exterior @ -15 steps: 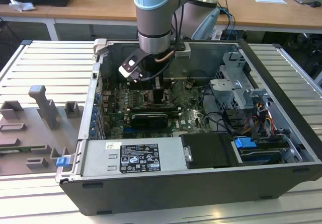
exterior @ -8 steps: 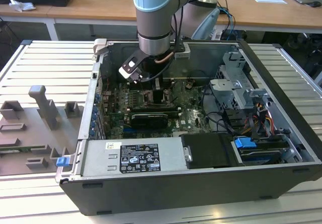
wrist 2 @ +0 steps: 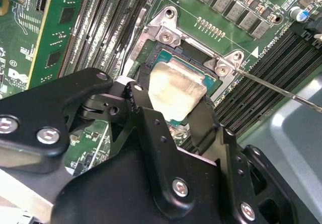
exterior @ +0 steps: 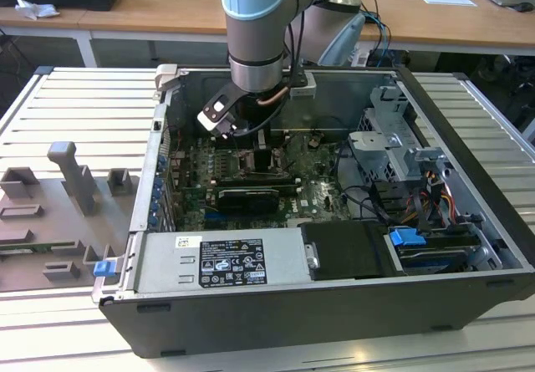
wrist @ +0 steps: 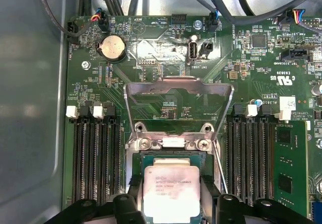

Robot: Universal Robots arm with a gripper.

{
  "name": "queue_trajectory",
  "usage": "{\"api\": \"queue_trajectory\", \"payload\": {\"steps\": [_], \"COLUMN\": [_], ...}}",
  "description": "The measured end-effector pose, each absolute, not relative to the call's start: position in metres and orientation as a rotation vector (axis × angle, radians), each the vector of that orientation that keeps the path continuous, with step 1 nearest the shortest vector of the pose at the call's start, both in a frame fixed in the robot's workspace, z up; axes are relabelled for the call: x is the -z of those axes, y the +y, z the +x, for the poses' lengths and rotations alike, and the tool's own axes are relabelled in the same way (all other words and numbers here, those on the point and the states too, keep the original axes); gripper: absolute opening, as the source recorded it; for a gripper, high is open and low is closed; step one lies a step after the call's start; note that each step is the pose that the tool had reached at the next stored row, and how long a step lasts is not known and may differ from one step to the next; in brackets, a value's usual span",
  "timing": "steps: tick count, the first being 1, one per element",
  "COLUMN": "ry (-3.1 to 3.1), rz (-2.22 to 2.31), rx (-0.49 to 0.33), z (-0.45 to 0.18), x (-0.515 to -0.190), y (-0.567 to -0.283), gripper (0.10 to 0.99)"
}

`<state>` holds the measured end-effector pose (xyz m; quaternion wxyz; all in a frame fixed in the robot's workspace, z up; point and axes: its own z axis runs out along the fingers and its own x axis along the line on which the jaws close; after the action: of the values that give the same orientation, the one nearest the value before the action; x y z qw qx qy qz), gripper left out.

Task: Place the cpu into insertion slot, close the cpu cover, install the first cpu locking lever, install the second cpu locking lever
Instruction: 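Place the cpu into insertion slot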

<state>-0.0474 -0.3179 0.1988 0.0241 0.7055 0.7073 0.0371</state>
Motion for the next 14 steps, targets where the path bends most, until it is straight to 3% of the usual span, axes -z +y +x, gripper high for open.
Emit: {"api": "queue_trajectory", "payload": {"steps": [1,6,8,14], "ry": [2.189,2.189,2.189,2.189], "rz": [2.183,2.183,2.183,2.183], "rx": [-0.115,-0.115,-0.114,-0.115], "z": [-0.0474,-0.0474,-0.0474,-0.0474], "x": [-0.1988,-0.1988,-0.1989,-0.1988], "y": [-0.3179,-0.3192,-0.3198,-0.3201], "gripper": [0.616,0.616,0.533,0.533]}}
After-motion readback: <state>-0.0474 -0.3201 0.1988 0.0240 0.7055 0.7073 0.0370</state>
